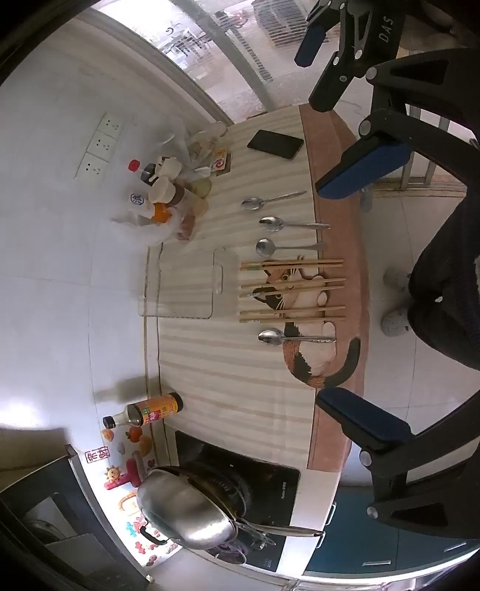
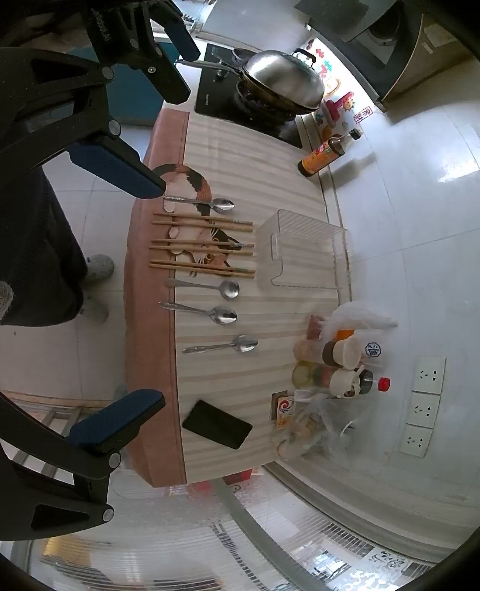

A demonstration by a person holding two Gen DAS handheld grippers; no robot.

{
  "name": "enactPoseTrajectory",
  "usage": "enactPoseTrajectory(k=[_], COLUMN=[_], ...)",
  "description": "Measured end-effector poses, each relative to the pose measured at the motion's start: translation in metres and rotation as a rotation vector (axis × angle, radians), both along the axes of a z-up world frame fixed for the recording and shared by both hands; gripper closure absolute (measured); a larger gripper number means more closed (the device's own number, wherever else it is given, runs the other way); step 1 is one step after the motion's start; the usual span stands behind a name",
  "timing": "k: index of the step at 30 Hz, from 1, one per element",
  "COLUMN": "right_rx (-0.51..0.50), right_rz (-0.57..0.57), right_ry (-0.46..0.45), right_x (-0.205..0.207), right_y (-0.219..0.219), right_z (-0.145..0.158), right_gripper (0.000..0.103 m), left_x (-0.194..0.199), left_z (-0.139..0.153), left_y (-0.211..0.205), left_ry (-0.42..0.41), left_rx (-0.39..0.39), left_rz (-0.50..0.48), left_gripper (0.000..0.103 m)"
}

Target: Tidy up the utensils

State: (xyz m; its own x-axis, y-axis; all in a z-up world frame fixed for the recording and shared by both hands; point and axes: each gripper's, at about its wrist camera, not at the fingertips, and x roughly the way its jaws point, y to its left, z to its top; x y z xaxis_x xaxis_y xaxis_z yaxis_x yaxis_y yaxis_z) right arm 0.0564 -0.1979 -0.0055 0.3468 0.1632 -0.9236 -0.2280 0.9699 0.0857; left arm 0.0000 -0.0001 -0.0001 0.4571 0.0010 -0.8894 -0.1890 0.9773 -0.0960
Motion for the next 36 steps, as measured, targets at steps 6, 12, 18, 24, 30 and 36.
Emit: enactPoseTrajectory(k=[6,12,18,24,30,36], right_rx=[-0.011,-0.007,-0.007,-0.009,-0.013,-0.011], right_rz=[0.000,0.001,0.000,0.001,-0.001,-0.003], right_ry=[-0.007,-0.008,-0.008,-0.010,-0.011,-0.010], right_x=[0.0010,0.0018,0.0024,0.0034,0.0047,0.0069], right_y=[0.0001,0.0001,0.0005,0.0001,-0.0007,-0.0029], right_z=[0.0003,0.0008,0.0011,0.0011,0.0010,0.0003], right_gripper=[0.000,0.000,0.000,0.000,0.000,0.000], left_x=[0.0000,-0.0001,0.0000,-0.0003,-0.0001,-0.0003], left_z=[0.0000,0.0001,0.0002,0.0002,0.0003,0.0004], left_y=[0.0003,0.0004,0.0002,0.0002,0.0002,0.0002], left_ry=[0.000,0.000,0.000,0.000,0.000,0.002], left_rx=[-0.009,-0.011,-0.011,-0.013,-0.012,-0.012], left_rz=[0.000,-0.001,-0.002,-0.004,-0.001,-0.002], left_gripper=[0.000,0.000,0.000,0.000,0.000,0.000])
